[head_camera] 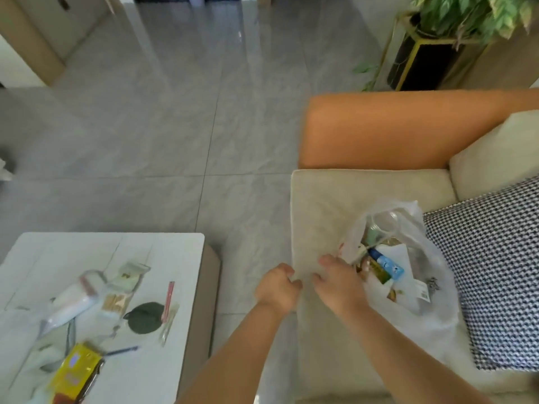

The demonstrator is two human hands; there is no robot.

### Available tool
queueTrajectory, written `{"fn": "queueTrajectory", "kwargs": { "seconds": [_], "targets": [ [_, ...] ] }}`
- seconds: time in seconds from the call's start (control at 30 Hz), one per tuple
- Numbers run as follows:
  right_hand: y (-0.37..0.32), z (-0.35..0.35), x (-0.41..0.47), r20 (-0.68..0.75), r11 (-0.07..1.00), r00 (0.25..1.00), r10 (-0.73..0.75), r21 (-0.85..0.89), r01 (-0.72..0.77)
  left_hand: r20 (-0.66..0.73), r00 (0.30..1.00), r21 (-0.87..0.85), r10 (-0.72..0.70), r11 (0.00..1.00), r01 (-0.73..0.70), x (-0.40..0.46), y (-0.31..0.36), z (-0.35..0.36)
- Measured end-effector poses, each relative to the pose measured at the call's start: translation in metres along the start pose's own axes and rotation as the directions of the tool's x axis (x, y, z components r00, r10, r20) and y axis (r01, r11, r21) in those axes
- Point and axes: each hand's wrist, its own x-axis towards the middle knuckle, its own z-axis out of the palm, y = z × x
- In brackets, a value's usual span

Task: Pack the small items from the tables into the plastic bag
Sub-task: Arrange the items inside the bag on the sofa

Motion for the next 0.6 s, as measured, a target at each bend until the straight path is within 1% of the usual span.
{"fn": "queueTrajectory", "kwargs": {
  "seconds": [0.13, 0.27, 0.43, 0.6],
  "targets": [
    [-0.053, 0.052, -0.022, 0.096, 0.994, 0.994, -0.053, -0.086, 0.061, -0.061, 0.993, -0.017, -0.099, 0.995, 0.098, -0.020, -0.075, -0.040],
    [-0.104, 0.115, -0.055, 0.207, 0.984, 0.972, -0.112, -0.114, 0.137, -0.102, 0.970, -0.097, -0.221, 0.973, 0.212, -0.050, -0.164, -0.073],
    [-0.161, 0.190, -0.103, 0.366, 0.963, 0.909, -0.198, -0.103, 0.251, -0.125, 0.912, -0.210, -0.392, 0.908, 0.361, -0.095, -0.270, -0.108],
    [-0.216, 0.254, -0.143, 0.459, 0.922, 0.849, -0.261, -0.143, 0.361, -0.096, 0.855, -0.289, -0.509, 0.837, 0.465, -0.137, -0.365, -0.128]
  ]
}}
